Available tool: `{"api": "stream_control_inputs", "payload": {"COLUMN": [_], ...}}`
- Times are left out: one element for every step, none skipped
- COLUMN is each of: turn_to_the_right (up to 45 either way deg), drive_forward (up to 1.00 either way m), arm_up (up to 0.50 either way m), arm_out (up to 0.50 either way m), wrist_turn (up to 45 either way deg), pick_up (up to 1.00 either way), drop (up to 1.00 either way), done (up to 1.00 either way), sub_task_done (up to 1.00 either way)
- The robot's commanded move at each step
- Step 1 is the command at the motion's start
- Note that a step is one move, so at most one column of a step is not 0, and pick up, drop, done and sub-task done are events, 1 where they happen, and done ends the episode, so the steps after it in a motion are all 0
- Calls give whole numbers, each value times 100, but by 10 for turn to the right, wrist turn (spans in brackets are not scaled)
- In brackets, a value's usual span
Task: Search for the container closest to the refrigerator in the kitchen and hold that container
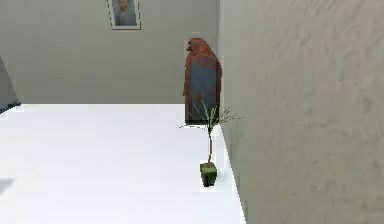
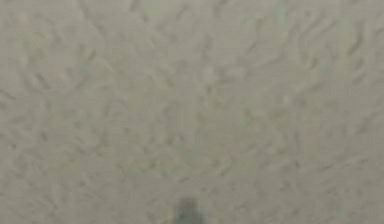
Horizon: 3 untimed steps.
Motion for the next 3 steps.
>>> {"api": "stream_control_inputs", "payload": {"turn_to_the_right": [-450, -450, 0], "drive_forward": [0, 0, 15], "arm_up": [0, 0, 0], "arm_out": [0, 0, 0], "wrist_turn": [0, 0, 0], "pick_up": [0, 0, 0], "drop": [0, 0, 0], "done": [0, 0, 0], "sub_task_done": [0, 0, 0]}}
